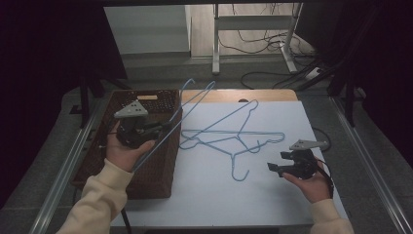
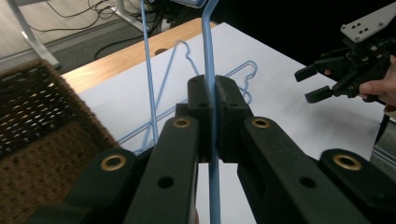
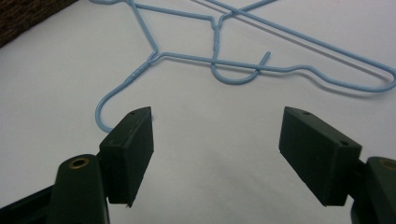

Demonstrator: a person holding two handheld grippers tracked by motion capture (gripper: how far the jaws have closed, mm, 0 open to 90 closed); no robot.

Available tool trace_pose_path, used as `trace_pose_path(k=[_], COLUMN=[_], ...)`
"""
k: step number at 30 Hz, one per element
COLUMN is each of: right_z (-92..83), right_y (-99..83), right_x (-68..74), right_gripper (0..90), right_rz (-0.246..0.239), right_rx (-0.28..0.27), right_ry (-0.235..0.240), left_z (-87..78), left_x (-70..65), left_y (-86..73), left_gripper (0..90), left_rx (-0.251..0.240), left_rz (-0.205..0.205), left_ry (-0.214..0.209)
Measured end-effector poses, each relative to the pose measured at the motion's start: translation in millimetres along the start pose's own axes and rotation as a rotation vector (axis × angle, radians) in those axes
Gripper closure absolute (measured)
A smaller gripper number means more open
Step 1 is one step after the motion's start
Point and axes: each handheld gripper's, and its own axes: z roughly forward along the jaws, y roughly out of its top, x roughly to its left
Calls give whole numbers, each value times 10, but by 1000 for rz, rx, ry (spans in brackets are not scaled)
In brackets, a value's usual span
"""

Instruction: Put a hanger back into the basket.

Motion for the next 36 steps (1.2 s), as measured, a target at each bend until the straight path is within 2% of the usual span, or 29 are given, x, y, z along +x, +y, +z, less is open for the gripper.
trace_pose_path(k=[11, 24, 36], right_z=[23, 26, 28], right_y=[-4, -5, -4], right_x=[10, 8, 18], right_gripper=[256, 256, 255], right_rz=[-5, -5, -9], right_rx=[10, 18, 19], right_ry=[-7, -12, -19], left_z=[-238, -429, -452], left_x=[226, 536, 705], left_y=[-125, -358, -521], left_gripper=[864, 864, 864], left_rx=[-8, -11, 5], left_rz=[-16, -65, -92], left_ry=[38, 82, 99])
